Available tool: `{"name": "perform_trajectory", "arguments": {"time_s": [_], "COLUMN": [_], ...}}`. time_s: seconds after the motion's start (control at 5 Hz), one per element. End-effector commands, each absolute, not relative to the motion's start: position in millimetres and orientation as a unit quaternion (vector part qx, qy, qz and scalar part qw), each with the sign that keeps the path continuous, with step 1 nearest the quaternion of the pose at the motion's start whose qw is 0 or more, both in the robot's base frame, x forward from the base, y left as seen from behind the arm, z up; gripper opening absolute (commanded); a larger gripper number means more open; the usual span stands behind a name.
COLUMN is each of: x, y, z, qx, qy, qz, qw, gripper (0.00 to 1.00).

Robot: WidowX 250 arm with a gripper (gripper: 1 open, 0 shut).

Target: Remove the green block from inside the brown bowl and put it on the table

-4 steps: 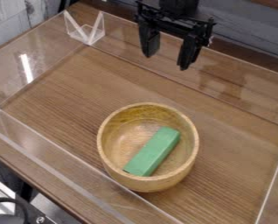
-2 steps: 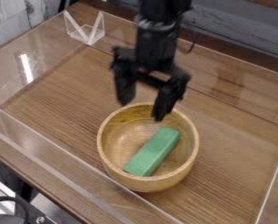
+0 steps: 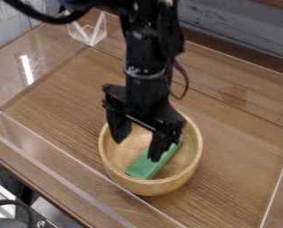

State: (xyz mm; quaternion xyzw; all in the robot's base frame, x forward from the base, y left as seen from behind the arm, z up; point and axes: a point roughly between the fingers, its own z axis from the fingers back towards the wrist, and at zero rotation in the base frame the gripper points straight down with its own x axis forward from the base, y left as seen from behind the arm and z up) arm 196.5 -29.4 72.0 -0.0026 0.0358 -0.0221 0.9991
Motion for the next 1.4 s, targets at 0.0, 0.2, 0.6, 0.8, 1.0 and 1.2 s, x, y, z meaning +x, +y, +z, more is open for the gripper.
{"name": "perform_trajectory", "arguments": {"time_s": [0.0, 0.2, 0.6, 0.8, 1.0, 1.2], "x": [200, 199, 201, 202, 204, 205], "y": [-34, -35, -34, -34, -33, -32], "z": [67.3, 62.6, 53.9, 50.2, 46.8, 43.8], "qx": [-0.008, -0.011, -0.017, -0.020, -0.023, -0.026], "qy": [0.008, 0.007, 0.003, 0.002, 0.001, 0.000], "qz": [-0.027, -0.029, -0.033, -0.034, -0.033, -0.032], "qw": [1.000, 0.999, 0.999, 0.999, 0.999, 0.999], "gripper": [1.00, 1.00, 1.00, 1.00, 1.00, 1.00]}}
